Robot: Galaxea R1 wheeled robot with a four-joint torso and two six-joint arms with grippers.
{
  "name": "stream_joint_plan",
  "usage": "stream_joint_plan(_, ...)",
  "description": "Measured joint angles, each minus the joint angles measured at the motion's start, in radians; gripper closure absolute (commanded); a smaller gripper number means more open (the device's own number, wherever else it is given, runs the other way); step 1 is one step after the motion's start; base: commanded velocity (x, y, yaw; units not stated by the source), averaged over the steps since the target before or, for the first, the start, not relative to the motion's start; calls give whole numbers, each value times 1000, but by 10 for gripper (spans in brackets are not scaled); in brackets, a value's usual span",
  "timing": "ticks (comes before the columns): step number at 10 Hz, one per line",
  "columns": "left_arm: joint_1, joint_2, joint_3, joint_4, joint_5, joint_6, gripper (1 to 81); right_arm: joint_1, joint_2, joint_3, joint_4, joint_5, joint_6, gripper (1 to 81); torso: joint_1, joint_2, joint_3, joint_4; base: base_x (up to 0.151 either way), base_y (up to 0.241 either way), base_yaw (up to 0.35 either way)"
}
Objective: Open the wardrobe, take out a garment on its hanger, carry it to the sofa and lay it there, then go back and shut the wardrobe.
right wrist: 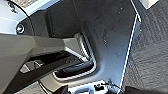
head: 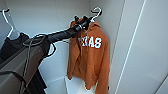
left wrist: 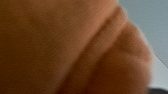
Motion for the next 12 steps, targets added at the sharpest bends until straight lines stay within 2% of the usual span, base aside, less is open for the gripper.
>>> stream_joint_plan(6, -22, -147, 119, 77, 5, -1, 811, 1, -4, 8, -1, 3, 0, 10, 0, 0, 0, 0, 0, 0, 0)
stream_joint_plan(8, -22, -176, 180, 120, 34, -2, 811, 3, -5, 9, -1, 4, -1, 10, 0, 0, 0, 5, 0, 0, 0)
stream_joint_plan(9, -22, -179, 201, 136, 38, -3, 811, 4, -6, 9, -2, 4, -1, 10, 0, 0, 0, 24, 0, 0, 0)
stream_joint_plan(12, -23, -189, 221, 147, 40, -6, 811, 17, -8, 10, -3, 5, -1, 10, 0, 0, 0, 124, 0, 0, 0)
